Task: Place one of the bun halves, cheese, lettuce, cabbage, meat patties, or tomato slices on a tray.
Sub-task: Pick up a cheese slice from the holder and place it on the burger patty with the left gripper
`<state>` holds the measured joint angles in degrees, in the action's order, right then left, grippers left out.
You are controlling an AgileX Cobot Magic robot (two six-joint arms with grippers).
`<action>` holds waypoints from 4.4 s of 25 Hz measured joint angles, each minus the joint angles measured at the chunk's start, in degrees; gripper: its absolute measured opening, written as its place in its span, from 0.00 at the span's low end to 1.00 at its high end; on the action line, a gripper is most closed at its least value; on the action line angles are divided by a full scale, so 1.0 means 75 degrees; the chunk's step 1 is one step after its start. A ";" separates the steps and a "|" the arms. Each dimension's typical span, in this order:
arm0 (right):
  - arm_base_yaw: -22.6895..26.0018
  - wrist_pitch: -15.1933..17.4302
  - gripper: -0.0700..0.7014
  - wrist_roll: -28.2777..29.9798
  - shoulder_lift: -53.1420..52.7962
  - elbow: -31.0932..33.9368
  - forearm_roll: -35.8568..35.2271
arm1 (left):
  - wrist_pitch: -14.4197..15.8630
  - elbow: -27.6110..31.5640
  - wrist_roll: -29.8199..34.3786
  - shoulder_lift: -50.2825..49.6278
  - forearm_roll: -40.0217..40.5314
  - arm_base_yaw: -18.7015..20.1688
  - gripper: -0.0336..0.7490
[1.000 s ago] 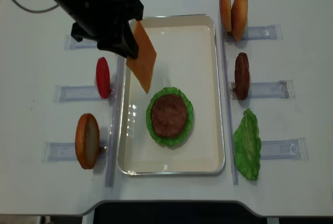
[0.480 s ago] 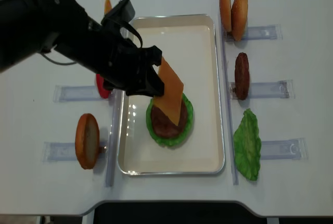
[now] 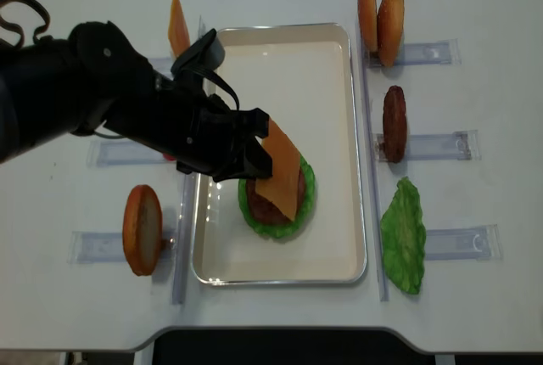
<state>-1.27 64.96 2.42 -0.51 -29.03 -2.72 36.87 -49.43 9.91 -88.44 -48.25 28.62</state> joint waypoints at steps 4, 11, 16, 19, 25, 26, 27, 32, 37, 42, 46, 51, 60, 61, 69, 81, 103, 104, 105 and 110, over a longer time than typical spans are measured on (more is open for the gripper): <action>0.0000 0.0000 0.65 0.0000 0.0000 0.0000 0.0000 | -0.0251 0.0183 0.0106 0.0021 -0.0081 0.0000 0.08; 0.0000 0.0000 0.65 0.0000 0.0000 0.0000 0.0000 | -0.0426 0.0315 0.1002 0.0027 -0.1131 0.0088 0.08; 0.0000 0.0000 0.65 0.0000 0.0000 0.0000 0.0000 | -0.0447 0.0315 0.1192 0.0122 -0.1456 0.0087 0.08; 0.0000 0.0000 0.65 0.0000 0.0000 0.0000 0.0000 | -0.0447 0.0315 0.1422 0.0122 -0.1696 0.0087 0.08; 0.0000 0.0000 0.65 0.0000 0.0000 0.0000 0.0000 | -0.0447 0.0315 0.1534 0.0062 -0.1798 0.0087 0.08; 0.0000 0.0000 0.65 0.0000 0.0000 0.0000 0.0000 | -0.0447 0.0315 0.1575 0.0008 -0.1798 0.0087 0.08; 0.0000 0.0000 0.65 0.0000 0.0000 0.0000 0.0000 | -0.0447 0.0315 0.1603 -0.0029 -0.1810 0.0087 0.08; 0.0000 0.0000 0.65 0.0000 0.0000 0.0000 0.0000 | -0.0447 0.0315 0.1738 -0.0235 -0.1853 0.0087 0.08; 0.0000 0.0000 0.65 0.0000 0.0000 0.0000 0.0000 | -0.0447 0.0315 0.1913 -0.0396 -0.1980 0.0133 0.08; 0.0000 0.0000 0.65 0.0000 0.0000 0.0000 0.0000 | -0.0440 0.0315 0.2042 -0.0546 -0.1993 0.0133 0.08; 0.0000 0.0000 0.65 0.0000 0.0000 0.0000 0.0000 | -0.0440 0.0315 0.2089 -0.0553 -0.1957 0.0133 0.08; 0.0000 0.0000 0.65 0.0000 0.0000 0.0000 0.0000 | -0.0440 0.0315 0.2096 -0.0553 -0.1887 0.0133 0.08; 0.0000 0.0000 0.65 0.0000 0.0000 0.0000 0.0000 | -0.0440 0.0315 0.2096 -0.0553 -0.1676 0.0133 0.08; 0.0000 0.0000 0.65 0.0000 0.0000 0.0000 0.0000 | -0.0440 0.0315 0.2096 -0.0553 -0.1645 0.0133 0.08; 0.0000 0.0000 0.65 0.0000 0.0000 0.0000 0.0000 | -0.0499 0.0315 0.1924 -0.0553 -0.1332 0.0133 0.08; 0.0000 0.0000 0.65 0.0000 0.0000 0.0000 0.0000 | -0.0630 0.0315 0.1719 -0.0553 -0.1181 0.0140 0.14; 0.0000 0.0000 0.65 0.0000 0.0000 0.0000 0.0000 | -0.0675 0.0315 0.1218 -0.0553 -0.0598 0.0140 0.36; 0.0000 0.0000 0.65 0.0000 0.0000 0.0000 0.0000 | -0.0675 0.0315 0.1201 -0.0553 -0.0567 0.0140 0.38; 0.0000 0.0000 0.65 0.0000 0.0000 0.0000 0.0000 | -0.0675 0.0315 0.1184 -0.0553 -0.0547 0.0140 0.39; 0.0000 0.0000 0.65 0.0000 0.0000 0.0000 0.0000 | -0.0635 0.0315 0.1158 -0.0553 -0.0486 0.0140 0.47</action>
<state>-1.27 64.96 2.42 -0.51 -29.03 -2.72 32.10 -47.07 18.60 -92.59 -51.89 29.67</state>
